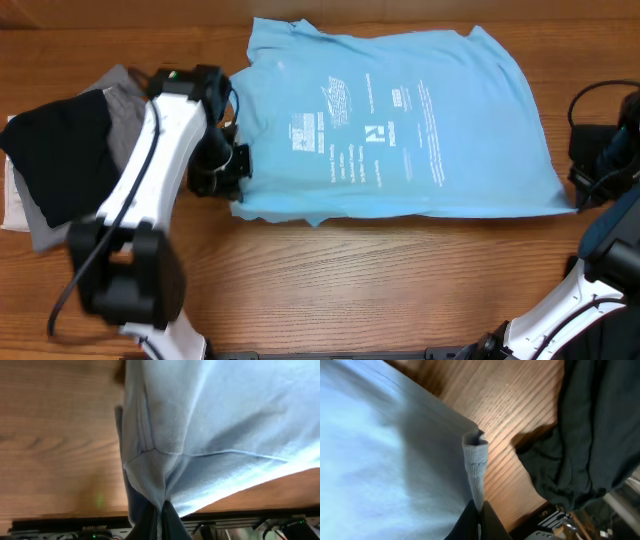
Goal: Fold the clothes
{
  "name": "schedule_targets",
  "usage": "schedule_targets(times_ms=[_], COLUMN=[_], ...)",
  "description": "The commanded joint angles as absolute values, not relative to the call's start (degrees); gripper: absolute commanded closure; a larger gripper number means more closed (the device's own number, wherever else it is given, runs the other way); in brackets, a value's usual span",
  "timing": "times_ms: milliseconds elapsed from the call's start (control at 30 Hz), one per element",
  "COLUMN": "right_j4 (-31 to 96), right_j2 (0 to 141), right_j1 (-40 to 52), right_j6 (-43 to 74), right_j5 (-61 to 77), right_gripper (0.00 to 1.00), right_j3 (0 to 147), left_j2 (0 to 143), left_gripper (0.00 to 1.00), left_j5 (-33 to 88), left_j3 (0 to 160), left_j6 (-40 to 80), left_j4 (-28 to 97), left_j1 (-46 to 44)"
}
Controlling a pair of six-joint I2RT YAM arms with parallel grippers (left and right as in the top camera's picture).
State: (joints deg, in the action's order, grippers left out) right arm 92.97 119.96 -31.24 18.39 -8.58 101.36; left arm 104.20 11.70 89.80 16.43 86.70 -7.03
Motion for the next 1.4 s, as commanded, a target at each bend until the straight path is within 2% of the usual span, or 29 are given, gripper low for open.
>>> schedule_targets(times_ms=[0,300,567,833,1000,1100,1367], right_j4=[91.9,88.5,84.3,74.1,67.7,64.5,59.4], right_j2=[117.4,109.1,106.6,106.6,106.6,106.6,106.8], right_j1=[-31.6,-31.6,-31.0,-26.2,-22.6,-21.3,-20.9], right_j6=[19.8,20.3,19.6,14.7,14.8,14.8,14.8], right_j5=[-9.1,-8.7,-4.7,0.1,0.1,0.1,0.1], right_gripper=[0.96,0.96,0.96,0.96,0.95,0.9,0.9], right_j3=[99.2,92.2,89.9,89.9,89.9,89.9,89.9], left_j2=[97.4,83.0,74.5,77.2,81.8,84.3,88.9], left_gripper=[0.96,0.96,0.96,0.96,0.96,0.96,0.96], left_j5=[10.1,9.9,7.6,12.6,13.3,13.3,8.2], left_j3=[83.0,68.3,63.0,61.2,61.2,61.2,61.2], left_j6=[19.8,25.7,31.5,31.8,32.3,32.4,36.0], left_j4=[85.0,80.6,76.0,58.6,52.0,48.1,42.6], left_j1=[-6.4,-5.5,-3.7,-3.8,-3.7,-3.7,-3.7])
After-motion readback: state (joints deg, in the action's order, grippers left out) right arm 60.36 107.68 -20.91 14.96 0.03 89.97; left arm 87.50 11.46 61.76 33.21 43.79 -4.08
